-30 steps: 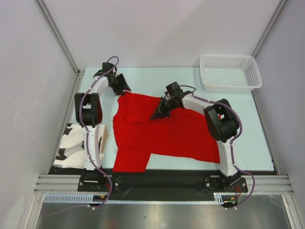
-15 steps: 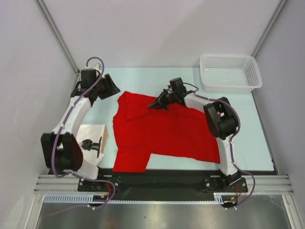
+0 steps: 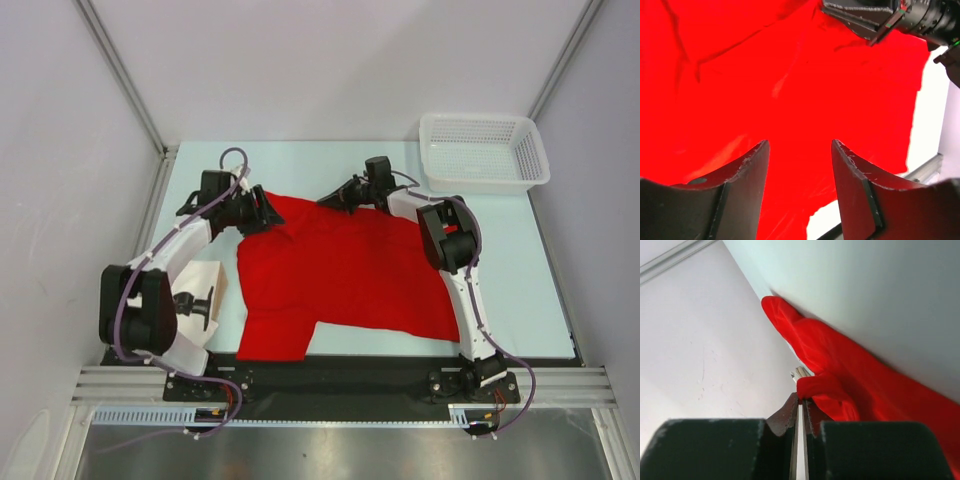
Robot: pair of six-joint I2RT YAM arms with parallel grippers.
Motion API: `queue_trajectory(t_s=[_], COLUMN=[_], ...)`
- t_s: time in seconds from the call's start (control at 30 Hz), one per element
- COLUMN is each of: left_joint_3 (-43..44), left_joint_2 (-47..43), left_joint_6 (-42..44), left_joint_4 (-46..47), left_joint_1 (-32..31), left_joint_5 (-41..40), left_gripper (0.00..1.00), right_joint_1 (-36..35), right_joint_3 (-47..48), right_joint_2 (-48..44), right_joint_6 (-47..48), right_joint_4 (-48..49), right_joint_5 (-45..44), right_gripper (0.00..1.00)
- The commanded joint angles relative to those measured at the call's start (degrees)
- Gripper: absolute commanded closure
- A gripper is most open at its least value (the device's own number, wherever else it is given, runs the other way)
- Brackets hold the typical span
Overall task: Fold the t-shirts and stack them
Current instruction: Fold the tshirt
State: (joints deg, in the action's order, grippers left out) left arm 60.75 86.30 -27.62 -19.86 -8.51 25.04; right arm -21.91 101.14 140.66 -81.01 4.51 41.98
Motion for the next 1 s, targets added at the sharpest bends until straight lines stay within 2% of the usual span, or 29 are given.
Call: queue_trajectory(t_s=[0.0, 0.2, 0.33, 0.4, 0.5, 0.57, 0.63, 0.77, 0.97], left_joint_3=[1.92, -0.29, 1.12, 3.05, 2.63, -0.44, -2.82, -2.74, -0.9], left_joint_2=[5.0, 8.69, 12.65, 14.15, 12.06, 8.21, 7.57, 11.95, 16.79], left_joint_6=[-2.52, -0.78, -0.07, -1.29, -3.58, -5.24, -6.39, -7.01, -9.47], left_joint_4=[4.64, 12.64, 13.44, 10.47, 7.55, 9.21, 13.33, 19.22, 21.6], left_joint_1=[-0.36, -4.66, -6.34, -6.43, -7.04, -8.01, -8.19, -8.89, -8.89], left_joint_5=[7.73, 2.57, -1.48, -2.62, -8.14, -12.18, -10.81, -8.69, -7.81], left_gripper=[0.42, 0.45, 0.42, 0.43, 0.44, 0.39, 0.38, 0.38, 0.41], right_joint_1=[0.2, 0.91, 1.08, 1.26, 1.35, 1.43, 1.35, 1.43, 1.35], right_joint_3=[4.41, 3.18, 3.45, 3.71, 4.41, 4.41, 4.06, 3.97, 4.15], right_joint_2=[0.67, -0.47, -0.3, -0.12, 0.23, 0.23, 0.14, -0.04, 0.05], right_joint_6=[0.85, 3.58, 3.67, 3.32, 3.23, 3.32, 2.97, 2.88, 2.44], right_joint_4=[0.59, -0.29, 0.14, 0.32, 0.41, 0.23, 0.76, 0.76, 1.11], right_joint_5=[2.49, 2.23, 2.32, 2.32, 2.58, 2.85, 2.93, 2.85, 2.67], right_gripper=[0.9, 0.85, 0.85, 0.85, 0.86, 0.86, 0.86, 0.87, 0.87])
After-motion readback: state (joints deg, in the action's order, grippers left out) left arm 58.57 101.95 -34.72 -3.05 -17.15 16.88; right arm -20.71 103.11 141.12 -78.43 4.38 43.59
